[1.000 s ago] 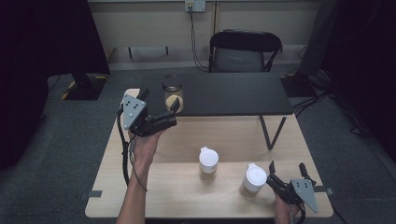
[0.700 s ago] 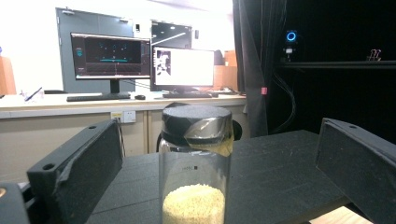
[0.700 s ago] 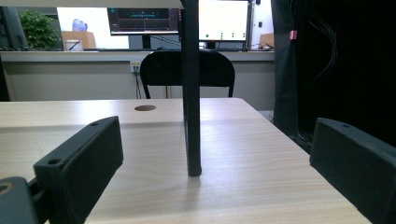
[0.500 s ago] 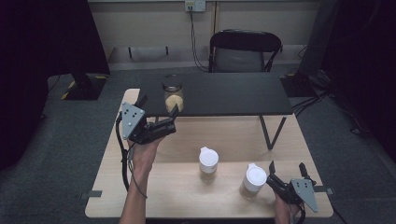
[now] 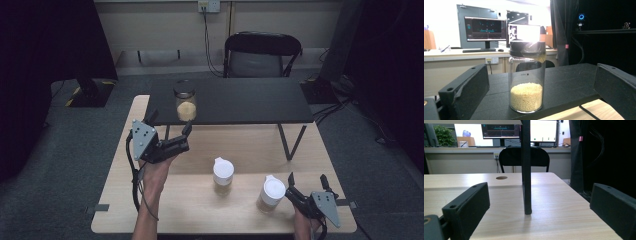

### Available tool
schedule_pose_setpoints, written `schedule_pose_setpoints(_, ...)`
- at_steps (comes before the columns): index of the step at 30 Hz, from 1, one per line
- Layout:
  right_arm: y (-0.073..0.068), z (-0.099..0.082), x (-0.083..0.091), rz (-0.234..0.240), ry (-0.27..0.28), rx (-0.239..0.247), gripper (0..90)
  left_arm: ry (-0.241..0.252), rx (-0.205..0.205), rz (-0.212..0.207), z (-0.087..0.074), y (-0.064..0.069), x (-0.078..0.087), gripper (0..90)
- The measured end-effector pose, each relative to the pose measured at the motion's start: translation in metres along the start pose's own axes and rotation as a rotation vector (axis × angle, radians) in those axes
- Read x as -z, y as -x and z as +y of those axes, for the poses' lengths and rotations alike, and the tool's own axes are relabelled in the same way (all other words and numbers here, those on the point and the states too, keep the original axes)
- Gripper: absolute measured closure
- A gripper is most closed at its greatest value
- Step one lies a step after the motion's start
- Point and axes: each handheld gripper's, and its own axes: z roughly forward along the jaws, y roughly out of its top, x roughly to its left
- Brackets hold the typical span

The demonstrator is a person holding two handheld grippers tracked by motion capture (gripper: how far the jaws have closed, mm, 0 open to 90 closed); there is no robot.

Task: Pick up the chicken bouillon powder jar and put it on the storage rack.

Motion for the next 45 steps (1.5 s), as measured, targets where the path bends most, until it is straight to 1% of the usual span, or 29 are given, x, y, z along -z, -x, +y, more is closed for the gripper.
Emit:
schedule_pose_setpoints(1, 0.000, 0.000, 0.000, 0.000, 0.000, 0.000, 1.6, 0.000, -0.005, 0.003, -0.001, 0.001, 0.001, 0.0)
schedule_pose_setpoints(4, 0.000, 0.000, 0.000, 0.000, 0.000, 0.000, 1.6, 0.003, 0.007, -0.003, -0.005, 0.002, 0.004, 0.0)
schedule_pose_setpoints(7, 0.000, 0.000, 0.000, 0.000, 0.000, 0.000, 1.6, 0.002, -0.001, 0.005, -0.009, 0.005, 0.006, 0.0)
schedule_pose_setpoints(9, 0.000, 0.000, 0.000, -0.002, 0.000, -0.001, 1.6, 0.005, 0.007, -0.001, -0.012, 0.007, 0.008, 0.0)
schedule_pose_setpoints(11, 0.000, 0.000, 0.000, -0.002, 0.000, -0.001, 1.6, 0.001, 0.007, 0.000, -0.015, 0.009, 0.009, 0.0)
schedule_pose_setpoints(14, 0.000, 0.000, 0.000, -0.002, 0.000, -0.001, 1.6, 0.002, 0.007, -0.002, -0.021, 0.011, 0.012, 0.0)
schedule_pose_setpoints(24, 0.000, 0.000, 0.000, 0.000, 0.001, 0.000, 1.6, -0.022, 0.007, -0.009, -0.045, 0.016, 0.019, 0.0)
schedule_pose_setpoints(34, 0.000, 0.000, 0.000, 0.001, 0.001, 0.001, 1.6, -0.005, 0.025, 0.005, -0.055, 0.014, 0.029, 0.0)
schedule_pose_setpoints(37, 0.000, 0.000, 0.000, 0.002, 0.001, 0.001, 1.6, -0.007, 0.021, 0.013, -0.058, 0.013, 0.032, 0.0)
schedule_pose_setpoints(40, 0.000, 0.000, 0.000, 0.003, 0.000, 0.001, 1.6, -0.010, 0.027, 0.015, -0.065, 0.012, 0.035, 0.0)
schedule_pose_setpoints(41, 0.000, 0.000, 0.000, 0.003, 0.000, 0.001, 1.6, -0.010, 0.027, 0.015, -0.065, 0.012, 0.035, 0.0)
schedule_pose_setpoints(45, 0.000, 0.000, 0.000, 0.002, 0.000, 0.001, 1.6, -0.017, 0.030, 0.012, -0.074, 0.012, 0.037, 0.0)
